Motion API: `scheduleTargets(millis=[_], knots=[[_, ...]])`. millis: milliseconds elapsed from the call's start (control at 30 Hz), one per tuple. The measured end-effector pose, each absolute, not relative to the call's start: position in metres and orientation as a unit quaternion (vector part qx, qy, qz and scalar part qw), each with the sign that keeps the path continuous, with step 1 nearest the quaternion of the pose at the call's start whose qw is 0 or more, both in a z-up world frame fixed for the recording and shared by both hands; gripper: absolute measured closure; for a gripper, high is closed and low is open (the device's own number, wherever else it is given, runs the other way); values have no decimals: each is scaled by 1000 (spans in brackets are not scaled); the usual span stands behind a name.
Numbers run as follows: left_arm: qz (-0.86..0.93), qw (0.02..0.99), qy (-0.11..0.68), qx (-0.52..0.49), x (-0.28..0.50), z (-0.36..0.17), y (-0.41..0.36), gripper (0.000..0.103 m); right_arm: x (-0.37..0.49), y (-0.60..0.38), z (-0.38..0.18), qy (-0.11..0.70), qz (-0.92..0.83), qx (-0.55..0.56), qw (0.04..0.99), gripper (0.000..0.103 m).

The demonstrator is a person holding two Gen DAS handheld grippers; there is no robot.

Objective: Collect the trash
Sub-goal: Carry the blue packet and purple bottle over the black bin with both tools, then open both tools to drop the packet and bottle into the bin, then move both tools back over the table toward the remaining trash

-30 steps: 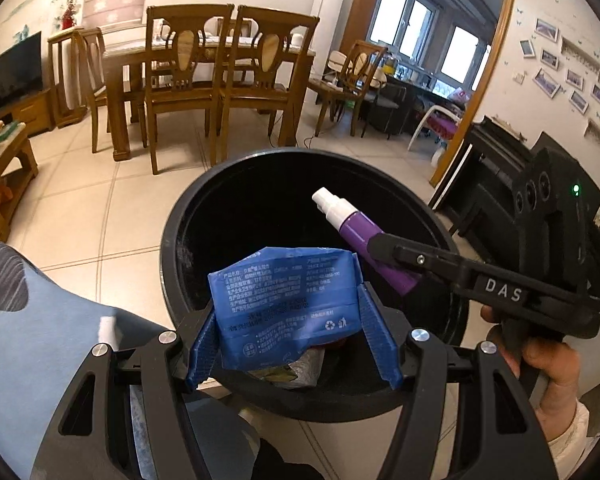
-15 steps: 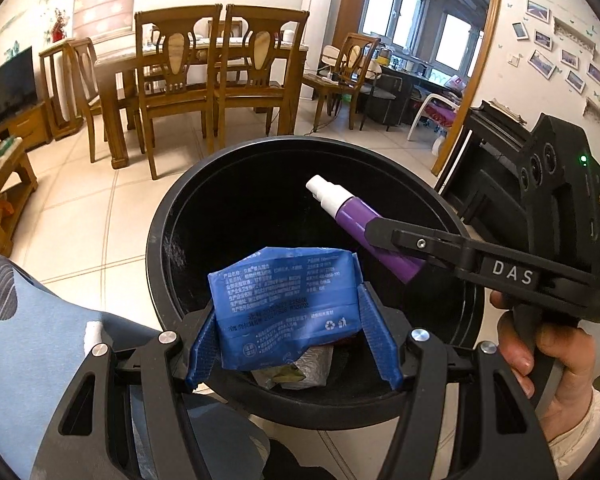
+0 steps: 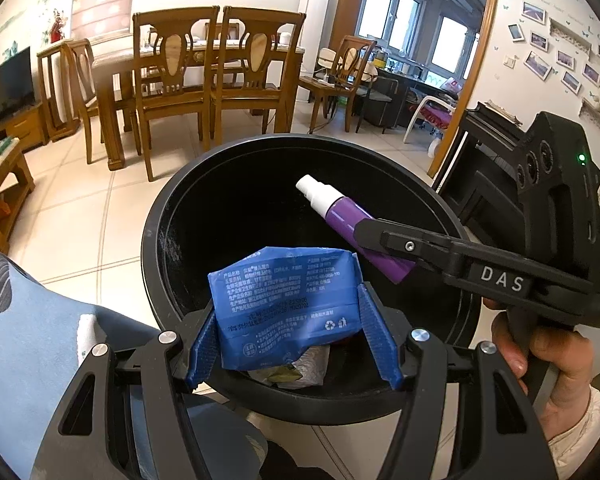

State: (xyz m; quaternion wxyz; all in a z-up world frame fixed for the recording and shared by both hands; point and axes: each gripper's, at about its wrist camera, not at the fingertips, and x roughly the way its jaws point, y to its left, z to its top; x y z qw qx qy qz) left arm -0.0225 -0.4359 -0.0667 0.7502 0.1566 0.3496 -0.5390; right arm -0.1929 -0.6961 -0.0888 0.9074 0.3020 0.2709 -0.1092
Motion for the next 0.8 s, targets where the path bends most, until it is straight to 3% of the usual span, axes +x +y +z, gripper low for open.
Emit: scheduleTargets(millis=[267,400,433,633,800], knots=[[-535,753,352,152,-21,-66,-435,36,-190,-696,-92,272,-107,299,908,76],[-534,758,347,143,-21,-65,-433,30,-192,-696,-88,259,-94,308,911,47],[-534,759,345,140,-21,-65,-432,30,-193,-696,-87,257,-93,310,911,45],[-533,770,328,127,-22,-60,-429,15,-199,-698,-83,246,-94,323,909,45],[-536,775,316,114,-23,-57,-425,13,-215,-699,-70,222,-111,328,912,44]])
